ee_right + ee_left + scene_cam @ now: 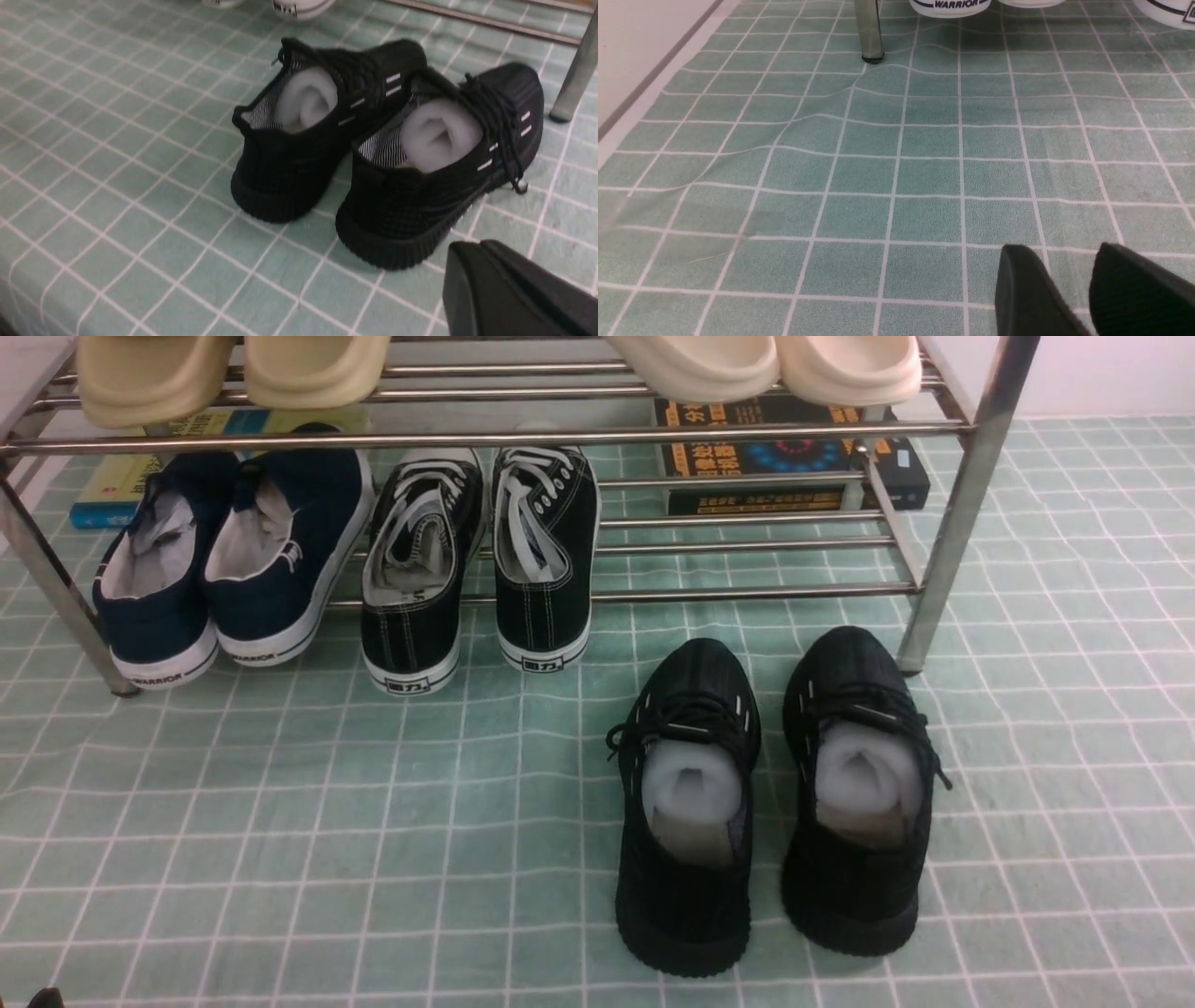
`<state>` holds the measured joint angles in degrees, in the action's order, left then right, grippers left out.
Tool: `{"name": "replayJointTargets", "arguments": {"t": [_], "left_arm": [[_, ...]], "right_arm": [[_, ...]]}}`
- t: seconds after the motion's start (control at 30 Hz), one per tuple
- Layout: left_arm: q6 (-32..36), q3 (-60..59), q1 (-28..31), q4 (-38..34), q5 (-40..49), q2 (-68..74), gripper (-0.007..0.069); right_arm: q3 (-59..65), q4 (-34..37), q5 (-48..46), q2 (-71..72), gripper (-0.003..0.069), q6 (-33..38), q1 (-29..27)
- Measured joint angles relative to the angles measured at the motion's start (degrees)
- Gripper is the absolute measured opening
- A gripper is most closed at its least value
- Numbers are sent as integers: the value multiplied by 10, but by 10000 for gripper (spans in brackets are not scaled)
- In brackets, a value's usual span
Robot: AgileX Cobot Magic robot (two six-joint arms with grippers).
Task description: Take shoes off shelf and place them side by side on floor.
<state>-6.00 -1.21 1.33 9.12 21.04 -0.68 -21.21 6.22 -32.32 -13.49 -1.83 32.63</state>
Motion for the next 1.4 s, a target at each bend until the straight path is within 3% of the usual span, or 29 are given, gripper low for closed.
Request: {"name": "replayJointTargets", "arguments": {"t": [0.23,1.17,1.33,1.4], "left_arm": [[0,0,0,0,0,0,243],[0,0,0,0,0,0,242],[0,0,0,0,0,0,242],[0,0,0,0,0,0,242]], "right_arm": [[48,0,78,39,-14,0,0],[51,-3,82,43,1,0,-1],[86,-32,99,50,3,0,-68],[113,-40,101,66,6,0,-124]]}}
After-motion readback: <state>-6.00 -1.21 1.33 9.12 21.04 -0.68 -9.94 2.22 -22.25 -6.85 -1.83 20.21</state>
